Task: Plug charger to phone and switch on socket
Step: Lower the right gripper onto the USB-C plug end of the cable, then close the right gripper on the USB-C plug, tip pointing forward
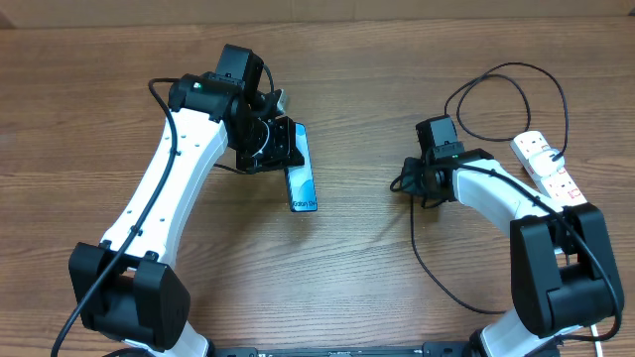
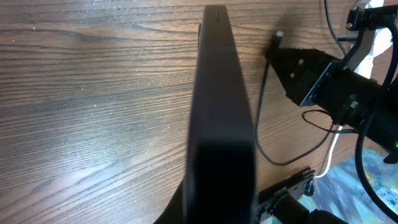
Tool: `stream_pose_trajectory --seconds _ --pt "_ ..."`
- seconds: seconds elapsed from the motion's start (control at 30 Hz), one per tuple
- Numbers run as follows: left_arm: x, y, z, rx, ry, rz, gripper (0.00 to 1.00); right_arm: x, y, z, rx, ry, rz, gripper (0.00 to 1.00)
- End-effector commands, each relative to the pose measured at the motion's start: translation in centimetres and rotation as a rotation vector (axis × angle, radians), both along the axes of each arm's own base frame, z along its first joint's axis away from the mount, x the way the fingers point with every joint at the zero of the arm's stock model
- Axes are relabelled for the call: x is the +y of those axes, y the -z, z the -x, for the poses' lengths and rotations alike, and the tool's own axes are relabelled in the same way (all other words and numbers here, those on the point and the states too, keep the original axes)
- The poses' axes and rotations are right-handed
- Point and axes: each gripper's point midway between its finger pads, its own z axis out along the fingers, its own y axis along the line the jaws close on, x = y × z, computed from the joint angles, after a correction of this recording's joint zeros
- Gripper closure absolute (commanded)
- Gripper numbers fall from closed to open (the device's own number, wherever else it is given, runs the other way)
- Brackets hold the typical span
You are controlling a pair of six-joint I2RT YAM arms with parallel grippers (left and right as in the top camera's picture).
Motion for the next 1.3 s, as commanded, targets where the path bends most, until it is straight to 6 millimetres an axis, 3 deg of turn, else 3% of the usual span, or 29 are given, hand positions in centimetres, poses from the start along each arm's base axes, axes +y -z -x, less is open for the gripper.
stream_pose_trajectory --seconds 0.0,0.2,0.27,0.37,0.47,0.7,0.9,1.03,1.07,1.13,1.23,1.27 --pt "-0.7 -0.8 0.1 -0.001 0.001 0.034 0.96 0.2 0.9 0.7 0.034 -0.001 -0.022 0.96" --pt "-1.1 -1.0 0.3 0.005 0.007 0.056 0.96 2.3 -0.2 -0.4 -0.007 -0.096 -0.117 0.96" --pt "-1.1 -1.0 0.2 0.003 0.008 0.059 0.96 3.9 -1.7 -0.6 -0.016 -0.182 -0.198 0.96" --pt "-1.1 -1.0 0.2 0.003 0.007 0.059 0.96 6.4 -5.5 -0.8 -0.045 -0.31 -0.364 0.96" --pt "-1.1 -1.0 0.2 0.002 0.007 0.06 0.96 6.1 -7.7 -1.1 -0.071 -0.314 -0.386 0.96" --pt "-1.1 -1.1 -0.1 -0.013 0.007 0.06 0.96 -0.7 -4.2 1.1 0.059 -0.17 -0.012 0.96" --pt "-1.2 -1.2 -0.5 -0.031 0.007 0.066 0.95 -1.0 -1.4 2.5 0.07 -0.123 -0.016 0.96" --pt "-1.2 -1.2 -0.5 -0.031 0.007 0.066 0.96 -1.0 -0.6 2.7 0.061 -0.123 -0.016 0.96" --pt "-1.2 -1.2 -0.5 -0.031 0.007 0.066 0.96 -1.0 -0.6 2.5 0.049 -0.122 -0.017 0.92" --pt "-1.2 -1.2 -0.5 -0.031 0.007 0.065 0.96 -1.0 -0.7 2.1 0.035 -0.105 -0.023 0.72" --pt "-1.2 -1.2 -0.5 -0.03 0.007 0.065 0.96 -1.1 -0.8 1.7 0.024 -0.071 -0.022 0.64" --pt "-1.2 -1.2 -0.5 -0.03 0.007 0.065 0.96 -1.1 -0.8 1.7 0.022 -0.065 -0.021 0.51"
